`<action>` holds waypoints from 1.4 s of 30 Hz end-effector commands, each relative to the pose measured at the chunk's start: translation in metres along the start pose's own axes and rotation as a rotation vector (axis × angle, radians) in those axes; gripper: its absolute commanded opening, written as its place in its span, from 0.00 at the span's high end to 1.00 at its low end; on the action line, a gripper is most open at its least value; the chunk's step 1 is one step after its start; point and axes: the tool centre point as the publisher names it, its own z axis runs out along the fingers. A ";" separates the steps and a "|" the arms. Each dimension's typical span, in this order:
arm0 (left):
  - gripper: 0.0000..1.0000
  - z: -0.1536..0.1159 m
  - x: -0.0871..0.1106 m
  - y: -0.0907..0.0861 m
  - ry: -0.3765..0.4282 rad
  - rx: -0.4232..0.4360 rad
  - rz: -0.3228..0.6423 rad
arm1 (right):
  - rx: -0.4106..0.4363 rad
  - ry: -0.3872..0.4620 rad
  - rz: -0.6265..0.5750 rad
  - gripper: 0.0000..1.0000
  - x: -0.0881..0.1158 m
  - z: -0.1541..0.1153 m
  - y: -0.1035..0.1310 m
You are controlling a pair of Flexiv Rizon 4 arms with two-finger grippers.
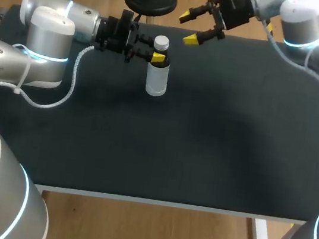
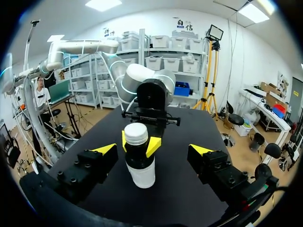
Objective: Unscrew the bottle cap
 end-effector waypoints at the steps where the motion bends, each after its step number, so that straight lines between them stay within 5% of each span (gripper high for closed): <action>1: 1.00 0.000 0.000 0.000 0.000 0.000 0.000 | 0.002 0.011 -0.001 0.00 0.000 0.011 0.004; 42: 1.00 0.000 0.000 0.000 0.000 0.000 0.000 | -0.014 0.095 -0.009 0.00 0.017 0.056 0.013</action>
